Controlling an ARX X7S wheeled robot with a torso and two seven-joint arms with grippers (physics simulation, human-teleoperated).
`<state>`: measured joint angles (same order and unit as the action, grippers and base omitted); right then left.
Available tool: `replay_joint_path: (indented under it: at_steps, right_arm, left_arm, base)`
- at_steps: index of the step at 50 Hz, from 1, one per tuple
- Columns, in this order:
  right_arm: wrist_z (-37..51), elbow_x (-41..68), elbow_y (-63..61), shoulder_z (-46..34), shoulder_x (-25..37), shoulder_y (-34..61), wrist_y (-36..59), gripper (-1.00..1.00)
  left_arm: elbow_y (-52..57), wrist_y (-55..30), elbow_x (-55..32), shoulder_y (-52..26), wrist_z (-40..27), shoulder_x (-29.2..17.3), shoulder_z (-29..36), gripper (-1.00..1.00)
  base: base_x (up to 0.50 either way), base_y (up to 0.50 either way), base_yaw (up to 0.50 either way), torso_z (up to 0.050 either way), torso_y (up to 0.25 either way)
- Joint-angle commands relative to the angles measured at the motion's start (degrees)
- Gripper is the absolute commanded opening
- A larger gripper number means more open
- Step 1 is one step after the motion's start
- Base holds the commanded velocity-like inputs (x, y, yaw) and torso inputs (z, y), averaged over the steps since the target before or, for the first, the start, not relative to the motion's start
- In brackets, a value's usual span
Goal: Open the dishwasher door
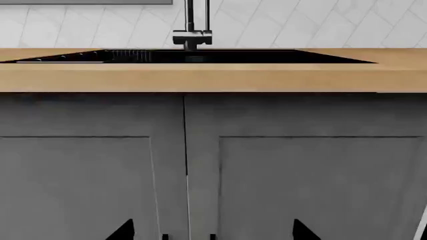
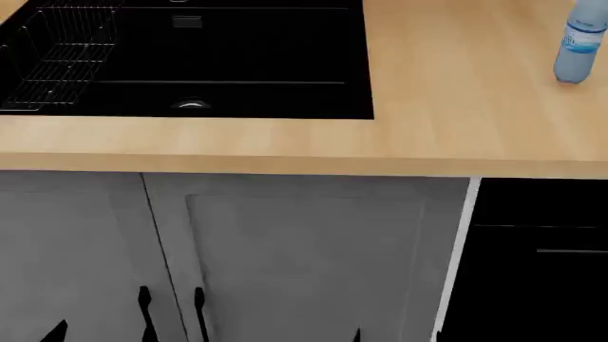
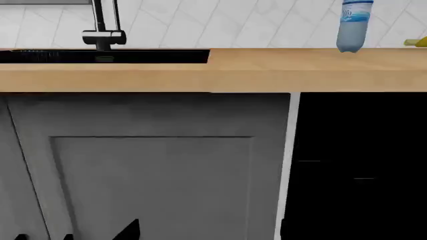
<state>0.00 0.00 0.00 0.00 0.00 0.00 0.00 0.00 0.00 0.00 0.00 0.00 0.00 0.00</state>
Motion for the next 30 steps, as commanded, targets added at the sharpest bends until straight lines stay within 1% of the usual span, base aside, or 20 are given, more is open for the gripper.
replay_joint_path:
  at_steps: [1,2,7,11,16,20,30]
  right_arm:
    - [0.7,0.5,0.0,-0.7,0.5,0.0,0.0,1.0]
    - [0.4,1.0,-0.3,-0.5,0.6,0.0,0.5,1.0]
    - [2.5,1.4,0.2,-1.8,1.8,0.3,-0.5,1.0]
    - [2.2,3.5,-0.4,-2.2,2.3,0.2,0.0,1.0]
    - [2.8,4.5,-1.4,-2.7,2.9,-0.3,-0.2,1.0]
    - [3.1,5.0,-1.0,-3.1,3.4,0.0,-0.3,1.0]
    - [4.2,5.5,-2.3,-3.8,4.5,-0.3,0.0,1.0]
  left_arm:
    - [0.0,0.0,-0.6,0.0,-0.6,-0.6,0.6,1.0]
    - [-0.2,1.4,1.2,0.2,-1.9,-0.6,1.0,1.0]
    - [-0.6,1.9,2.7,0.4,-4.7,-1.9,2.8,1.0]
    - [0.1,2.6,3.7,1.0,-5.9,-2.6,4.0,1.0]
    - [0.7,2.8,4.0,1.4,-6.7,-3.3,5.0,1.0]
    - [0.1,3.5,6.0,1.3,-8.5,-3.7,5.8,1.0]
    - [-0.8,4.1,6.0,0.4,-11.3,-5.1,4.7,1.0]
  base:
    - [0.0,0.0,0.0,0.0,0.0]
    - [0.0,0.0,0.0,0.0,0.0]
    - [0.0,0.0,0.0,0.0,0.0]
    - [0.0,0.0,0.0,0.0,0.0]
    - [0.0,-0.5,0.0,0.0,0.0]
    - [0.0,-0.5,0.0,0.0,0.0]
    - [0.0,-0.5,0.0,0.0,0.0]
